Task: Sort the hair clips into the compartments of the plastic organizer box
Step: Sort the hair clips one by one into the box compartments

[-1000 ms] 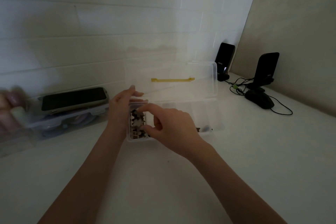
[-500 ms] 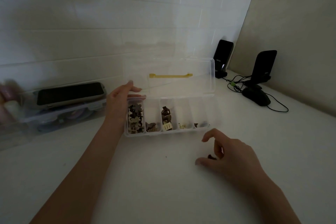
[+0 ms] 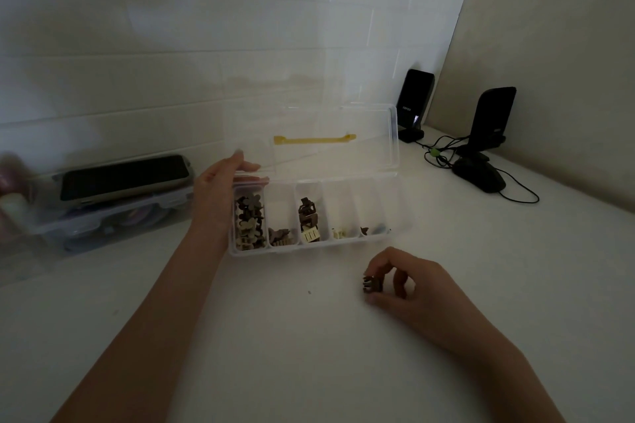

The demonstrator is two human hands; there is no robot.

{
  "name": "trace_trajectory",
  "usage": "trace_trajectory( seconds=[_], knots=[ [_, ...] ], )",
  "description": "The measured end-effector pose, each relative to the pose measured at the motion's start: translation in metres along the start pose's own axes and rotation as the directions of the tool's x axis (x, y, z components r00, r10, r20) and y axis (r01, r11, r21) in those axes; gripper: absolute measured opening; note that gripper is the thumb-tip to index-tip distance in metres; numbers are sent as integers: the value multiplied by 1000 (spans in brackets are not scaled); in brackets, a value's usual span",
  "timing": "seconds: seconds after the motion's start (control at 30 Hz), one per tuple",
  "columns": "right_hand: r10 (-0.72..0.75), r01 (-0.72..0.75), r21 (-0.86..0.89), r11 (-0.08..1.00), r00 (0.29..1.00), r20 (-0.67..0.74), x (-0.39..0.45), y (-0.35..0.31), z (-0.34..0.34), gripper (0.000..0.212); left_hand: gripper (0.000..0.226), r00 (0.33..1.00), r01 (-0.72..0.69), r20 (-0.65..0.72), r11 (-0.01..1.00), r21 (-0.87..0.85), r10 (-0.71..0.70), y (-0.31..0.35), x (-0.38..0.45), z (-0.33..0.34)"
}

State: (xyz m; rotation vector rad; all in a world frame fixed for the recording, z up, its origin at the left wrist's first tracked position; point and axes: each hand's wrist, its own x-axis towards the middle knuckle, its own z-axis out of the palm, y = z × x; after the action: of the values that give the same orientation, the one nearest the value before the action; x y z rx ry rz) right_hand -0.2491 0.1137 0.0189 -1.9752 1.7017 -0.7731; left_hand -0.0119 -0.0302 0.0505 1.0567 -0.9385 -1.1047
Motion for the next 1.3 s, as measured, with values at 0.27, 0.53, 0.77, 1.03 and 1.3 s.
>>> trace_trajectory(
  seconds=[0.27,0.53,0.77,1.03,1.3],
  knots=[
    [7,-4,63,998,999,-46,1,4,2,23,30,1000,-18,10,1000,17,17,2,-3,1],
    [-24,29,56,998,997,-80,1,-4,3,19,29,999,-40,25,999,9,40,2,-3,0],
    [-77,93,51,994,964,-256,-1,-9,2,22,31,992,-82,98,997,12,80,2,0,-1],
    [-51,84,33,996,823,-566,-2,-9,-2,29,32,989,-13,149,1000,15,11,1,0,-2],
    [65,74,168,983,716,-695,-2,-12,-5,29,33,983,36,182,999,-20,-32,0,3,-2]
  ],
)
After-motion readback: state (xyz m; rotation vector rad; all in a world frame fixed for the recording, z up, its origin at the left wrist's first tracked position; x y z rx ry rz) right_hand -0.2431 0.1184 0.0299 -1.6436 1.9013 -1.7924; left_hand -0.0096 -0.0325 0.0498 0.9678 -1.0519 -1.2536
